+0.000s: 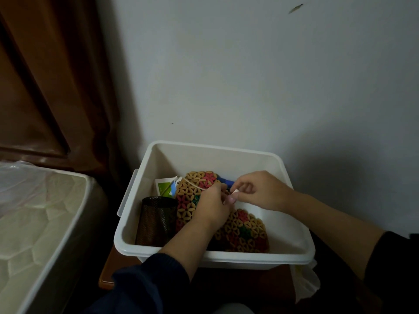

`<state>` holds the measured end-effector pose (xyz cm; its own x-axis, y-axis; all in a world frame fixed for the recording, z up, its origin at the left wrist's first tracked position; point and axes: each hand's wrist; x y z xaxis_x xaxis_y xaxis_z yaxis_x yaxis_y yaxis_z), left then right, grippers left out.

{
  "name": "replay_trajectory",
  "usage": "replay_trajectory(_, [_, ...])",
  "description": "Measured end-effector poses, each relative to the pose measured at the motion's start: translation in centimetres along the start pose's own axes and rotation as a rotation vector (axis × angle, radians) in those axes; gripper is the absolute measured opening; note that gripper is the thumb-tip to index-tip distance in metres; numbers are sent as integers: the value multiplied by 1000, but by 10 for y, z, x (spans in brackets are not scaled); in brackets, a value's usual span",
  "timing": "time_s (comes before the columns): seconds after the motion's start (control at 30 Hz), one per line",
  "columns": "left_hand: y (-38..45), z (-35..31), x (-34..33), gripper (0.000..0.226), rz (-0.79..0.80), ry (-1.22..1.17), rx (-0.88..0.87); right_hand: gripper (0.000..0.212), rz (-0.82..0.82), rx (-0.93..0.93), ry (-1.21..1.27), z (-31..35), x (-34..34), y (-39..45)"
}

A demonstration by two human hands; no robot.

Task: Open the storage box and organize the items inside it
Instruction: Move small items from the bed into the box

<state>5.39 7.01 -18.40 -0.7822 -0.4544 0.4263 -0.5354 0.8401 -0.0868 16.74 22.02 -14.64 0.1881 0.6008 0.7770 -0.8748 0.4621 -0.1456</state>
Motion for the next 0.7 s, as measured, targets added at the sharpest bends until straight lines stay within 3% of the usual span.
replay_trajectory(0.1, [-1, 0, 1, 47, -1, 35, -18, 21, 10, -12, 14, 1, 0, -2])
replay_trajectory(0.2, [-2, -2, 1, 32, 31, 132, -33, 26, -59, -73, -96, -2, 9, 0])
replay_trajectory(0.37, [-3, 0, 1, 37, 208, 290, 29, 34, -230, -138, -678, -17, 19, 10])
replay_trajectory(0.5, [-1, 1, 1, 40, 252, 315, 60, 30, -139, -152, -985, -21, 4, 21])
replay_trajectory(0.7, [0, 3, 0, 40, 257, 317, 76, 27, -93, -207, -1099, -27, -6, 33])
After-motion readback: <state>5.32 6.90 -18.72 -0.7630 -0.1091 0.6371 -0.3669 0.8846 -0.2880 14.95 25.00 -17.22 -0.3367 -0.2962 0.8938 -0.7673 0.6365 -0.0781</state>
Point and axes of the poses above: each hand's wrist, its own y-axis towards the middle knuckle, its own x-axis out of the back of the hand, z = x × y, and after that the axes turned 3 degrees about -x, right-handed
